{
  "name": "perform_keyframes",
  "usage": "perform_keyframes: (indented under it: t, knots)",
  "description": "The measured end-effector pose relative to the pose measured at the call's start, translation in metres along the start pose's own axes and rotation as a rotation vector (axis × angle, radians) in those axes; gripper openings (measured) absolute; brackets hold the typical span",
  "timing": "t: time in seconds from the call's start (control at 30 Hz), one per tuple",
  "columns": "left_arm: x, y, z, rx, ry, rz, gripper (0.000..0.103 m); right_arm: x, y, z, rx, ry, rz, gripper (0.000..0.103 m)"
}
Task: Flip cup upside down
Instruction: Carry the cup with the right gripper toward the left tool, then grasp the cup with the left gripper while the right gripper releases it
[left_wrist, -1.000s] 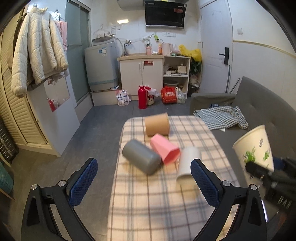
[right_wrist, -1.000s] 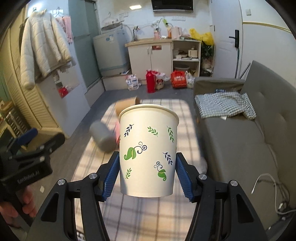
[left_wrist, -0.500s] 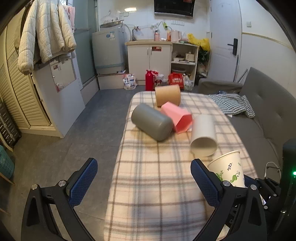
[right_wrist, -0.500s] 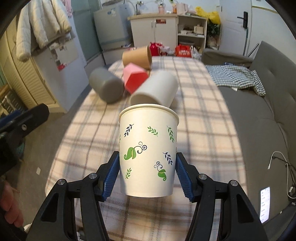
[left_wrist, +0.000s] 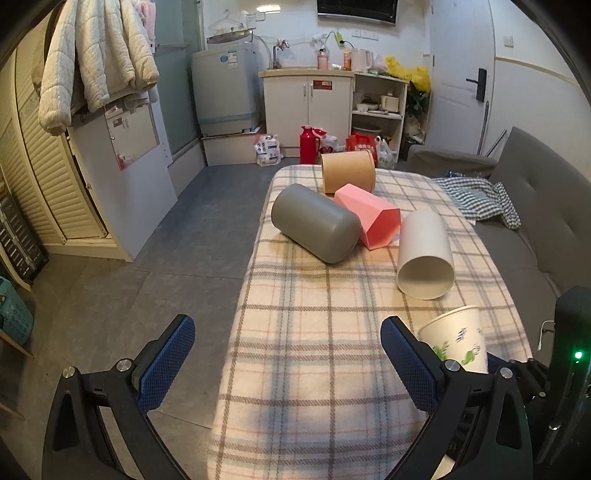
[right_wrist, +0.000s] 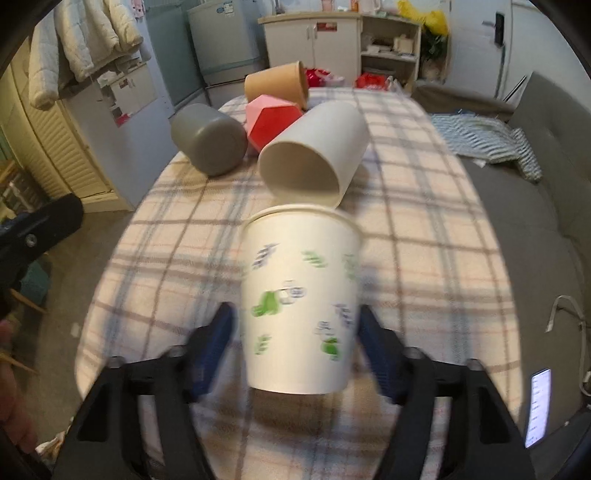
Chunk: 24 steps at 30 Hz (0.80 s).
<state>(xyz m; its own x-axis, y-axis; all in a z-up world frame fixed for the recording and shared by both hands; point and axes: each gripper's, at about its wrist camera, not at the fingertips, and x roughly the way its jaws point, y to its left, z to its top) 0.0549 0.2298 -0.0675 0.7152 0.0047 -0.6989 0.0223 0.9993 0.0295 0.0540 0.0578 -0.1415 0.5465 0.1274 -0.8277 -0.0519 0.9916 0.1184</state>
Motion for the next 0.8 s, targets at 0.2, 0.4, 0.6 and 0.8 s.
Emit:
perform_keyframes:
  t: [0.2, 0.4, 0.6, 0.8]
  knots:
    - [-0.004, -0.012, 0.001, 0.017, 0.000, 0.007, 0.103, -0.037, -0.020, 0.000, 0.017, -0.100, -0.009, 0.092]
    - [-0.004, -0.041, -0.013, 0.011, 0.038, -0.084, 0.103, -0.082, -0.064, -0.007, 0.084, -0.234, -0.136, 0.092]
    - [0.003, -0.091, -0.041, 0.060, 0.145, -0.253, 0.103, -0.098, -0.107, -0.017, 0.213, -0.275, -0.195, 0.092]
    - [0.014, -0.124, -0.050, 0.106, 0.175, -0.277, 0.103, -0.094, -0.119, -0.019, 0.249, -0.266, -0.189, 0.092]
